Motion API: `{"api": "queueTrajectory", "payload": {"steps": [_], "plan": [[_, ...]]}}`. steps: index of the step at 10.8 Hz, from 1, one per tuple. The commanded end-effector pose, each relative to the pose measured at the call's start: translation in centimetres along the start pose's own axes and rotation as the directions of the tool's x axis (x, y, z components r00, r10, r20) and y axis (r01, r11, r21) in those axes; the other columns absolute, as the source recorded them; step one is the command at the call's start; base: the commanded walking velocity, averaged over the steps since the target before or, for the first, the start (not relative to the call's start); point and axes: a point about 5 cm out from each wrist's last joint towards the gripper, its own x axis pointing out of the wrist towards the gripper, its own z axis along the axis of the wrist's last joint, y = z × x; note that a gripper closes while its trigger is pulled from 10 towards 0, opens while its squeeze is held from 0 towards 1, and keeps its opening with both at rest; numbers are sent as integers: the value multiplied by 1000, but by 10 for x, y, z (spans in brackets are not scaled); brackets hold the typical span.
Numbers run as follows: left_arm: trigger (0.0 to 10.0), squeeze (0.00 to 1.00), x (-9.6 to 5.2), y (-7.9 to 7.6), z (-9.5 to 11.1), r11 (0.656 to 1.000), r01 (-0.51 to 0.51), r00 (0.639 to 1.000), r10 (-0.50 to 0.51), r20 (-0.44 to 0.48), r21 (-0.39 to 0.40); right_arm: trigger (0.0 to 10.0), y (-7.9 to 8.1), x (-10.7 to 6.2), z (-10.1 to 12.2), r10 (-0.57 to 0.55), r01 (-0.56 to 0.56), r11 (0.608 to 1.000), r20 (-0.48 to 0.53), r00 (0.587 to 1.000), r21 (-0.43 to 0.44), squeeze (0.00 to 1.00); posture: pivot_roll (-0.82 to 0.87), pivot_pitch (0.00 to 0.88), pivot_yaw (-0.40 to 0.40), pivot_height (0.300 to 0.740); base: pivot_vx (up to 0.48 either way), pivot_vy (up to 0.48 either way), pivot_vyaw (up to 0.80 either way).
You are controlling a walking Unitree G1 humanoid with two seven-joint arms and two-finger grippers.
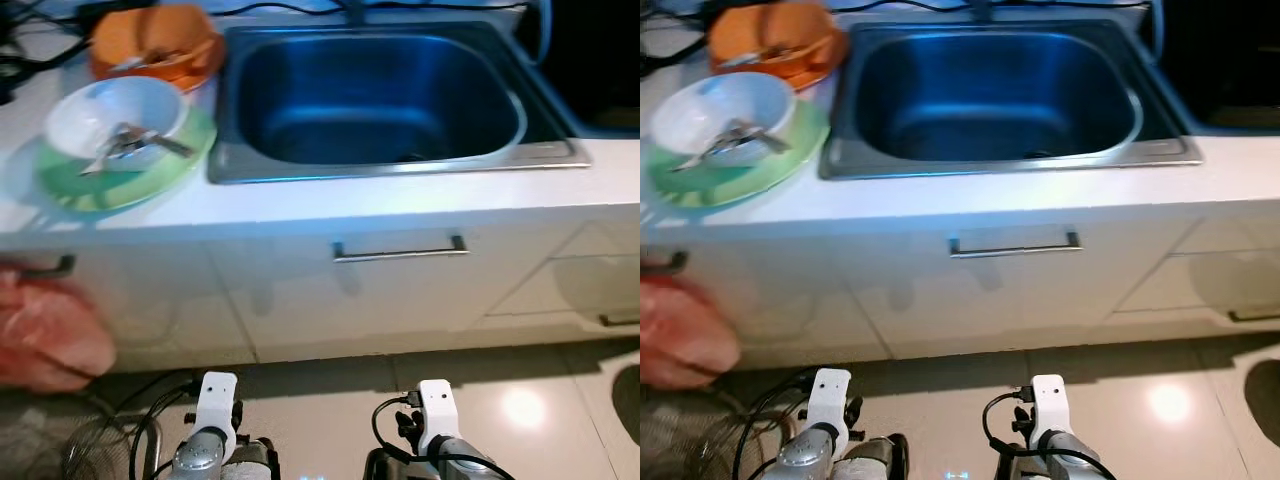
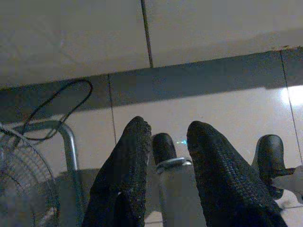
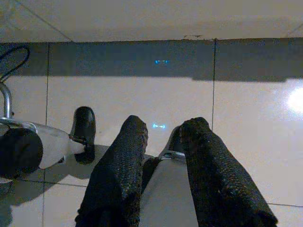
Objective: Kitchen organization
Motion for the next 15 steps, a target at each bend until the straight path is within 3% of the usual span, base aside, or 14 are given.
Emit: {"api": "queueTrajectory", "payload": {"steps": [1, 7, 15], "plan": [[10000, 0, -2, 0, -10, 1000, -4, 999, 4, -39, -16, 10000, -1, -2, -8, -7, 7, 1000, -27, 1000, 10, 0, 158, 208, -2, 740, 0, 307, 0], [10000, 0, -2, 0, -9, 1000, -2, 999, 2, -39, -10, 10000, 0, -2, -8, -5, 6, 1000, -22, 1000, 21, 0, 160, 209, -3, 740, 0, 349, 0], [10000, 0, -3, 1, -11, 1000, 0, 999, 0, -42, 8, 10000, 0, -2, -9, -6, 7, 1000, -23, 1000, 27, 0, 157, 211, 0, 740, 0, 0, 0]]}}
